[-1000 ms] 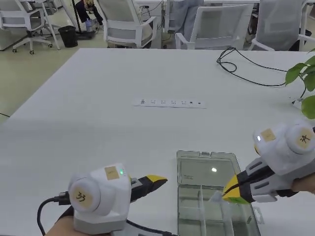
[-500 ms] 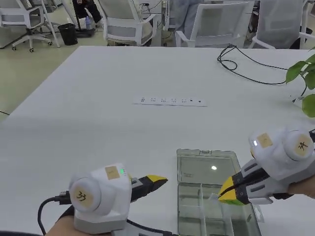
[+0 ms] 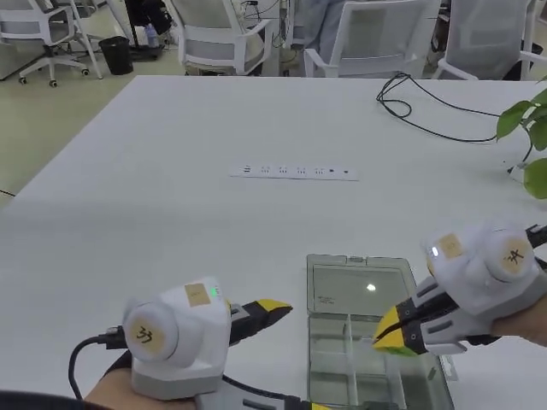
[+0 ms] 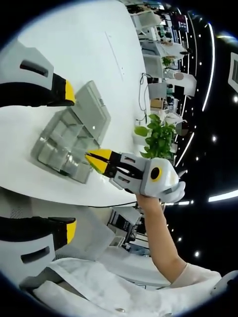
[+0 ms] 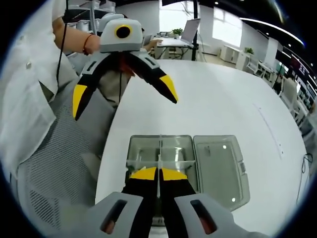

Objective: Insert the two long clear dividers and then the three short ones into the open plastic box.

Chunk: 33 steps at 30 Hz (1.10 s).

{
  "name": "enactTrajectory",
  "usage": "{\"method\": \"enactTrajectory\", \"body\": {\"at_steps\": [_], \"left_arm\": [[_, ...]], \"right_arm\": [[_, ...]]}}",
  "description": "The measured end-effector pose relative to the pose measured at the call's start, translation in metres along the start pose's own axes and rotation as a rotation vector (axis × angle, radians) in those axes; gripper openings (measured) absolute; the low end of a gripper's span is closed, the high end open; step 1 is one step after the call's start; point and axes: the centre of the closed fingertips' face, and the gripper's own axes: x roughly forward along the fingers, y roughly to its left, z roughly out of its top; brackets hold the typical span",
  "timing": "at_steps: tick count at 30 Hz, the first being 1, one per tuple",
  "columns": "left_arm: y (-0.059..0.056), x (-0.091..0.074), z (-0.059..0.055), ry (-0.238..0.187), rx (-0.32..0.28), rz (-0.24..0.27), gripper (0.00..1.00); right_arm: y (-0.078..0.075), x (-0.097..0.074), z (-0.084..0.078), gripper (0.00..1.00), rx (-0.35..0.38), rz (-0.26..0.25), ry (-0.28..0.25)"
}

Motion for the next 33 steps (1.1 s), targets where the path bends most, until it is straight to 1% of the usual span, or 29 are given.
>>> {"method": "enactTrajectory", "body": {"at_steps": [5,8,12,17,18,19,26,28,33], "left_arm": [[0.001,0.000,-0.003,0.008,0.003,0.003,0.96],[0.001,0.000,-0.009,0.035,0.021,0.001,0.98],[0.002,-0.001,-0.014,0.059,0.032,0.002,0.99],[0.003,-0.001,-0.017,0.065,0.029,0.006,1.00],[0.003,-0.001,-0.018,0.068,0.030,0.007,1.00],[0.004,-0.001,-0.019,0.076,0.033,0.008,1.00],[0.007,0.000,-0.025,0.101,0.046,0.010,1.00],[0.008,0.000,-0.027,0.107,0.046,0.013,1.00],[0.010,0.000,-0.030,0.118,0.055,0.019,1.00]], "right_arm": [[-0.001,0.009,-0.006,0.03,0.009,0.009,0.041],[-0.002,0.016,-0.011,0.03,0.009,0.014,0.069],[-0.002,0.021,-0.016,0.03,0.001,0.015,0.104],[-0.001,0.027,-0.022,0.03,-0.010,0.011,0.144],[-0.001,0.028,-0.022,0.03,-0.012,0.011,0.147],[-0.002,0.029,-0.024,0.03,-0.015,0.011,0.163],[-0.002,0.029,-0.025,0.03,-0.019,0.011,0.172],[-0.001,0.031,-0.026,0.03,-0.028,0.008,0.183],[-0.002,0.030,-0.026,0.03,-0.028,0.008,0.183]]}}
